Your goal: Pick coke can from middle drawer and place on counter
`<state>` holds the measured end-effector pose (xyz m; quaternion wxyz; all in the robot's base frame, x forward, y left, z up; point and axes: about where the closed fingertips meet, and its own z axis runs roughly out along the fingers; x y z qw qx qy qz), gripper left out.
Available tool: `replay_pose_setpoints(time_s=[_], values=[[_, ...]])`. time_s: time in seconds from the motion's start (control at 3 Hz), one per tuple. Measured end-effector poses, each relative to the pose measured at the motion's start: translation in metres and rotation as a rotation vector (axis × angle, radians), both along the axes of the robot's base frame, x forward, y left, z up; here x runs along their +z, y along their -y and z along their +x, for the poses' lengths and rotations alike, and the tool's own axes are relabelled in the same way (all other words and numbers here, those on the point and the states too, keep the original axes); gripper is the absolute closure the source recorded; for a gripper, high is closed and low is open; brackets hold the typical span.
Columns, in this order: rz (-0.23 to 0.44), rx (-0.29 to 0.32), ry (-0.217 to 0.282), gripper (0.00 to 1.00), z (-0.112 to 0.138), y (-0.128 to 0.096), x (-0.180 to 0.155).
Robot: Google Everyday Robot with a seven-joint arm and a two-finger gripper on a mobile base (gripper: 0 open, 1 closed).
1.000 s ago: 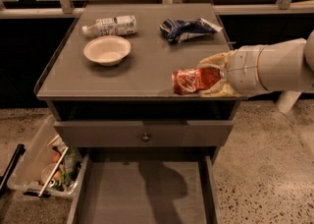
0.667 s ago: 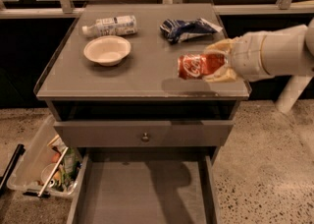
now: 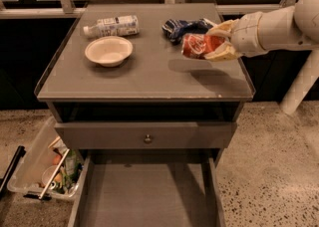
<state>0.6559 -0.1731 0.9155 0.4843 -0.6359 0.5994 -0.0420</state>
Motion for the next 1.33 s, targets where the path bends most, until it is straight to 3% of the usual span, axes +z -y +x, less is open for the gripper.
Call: replay_pose_setpoints(time_s=[0.67, 1.33], values=[[0.0, 0.001, -0.019, 1.0, 0.004, -0.007, -0.015], [0.0, 0.001, -0.019, 0.57, 0.004, -0.007, -0.015]])
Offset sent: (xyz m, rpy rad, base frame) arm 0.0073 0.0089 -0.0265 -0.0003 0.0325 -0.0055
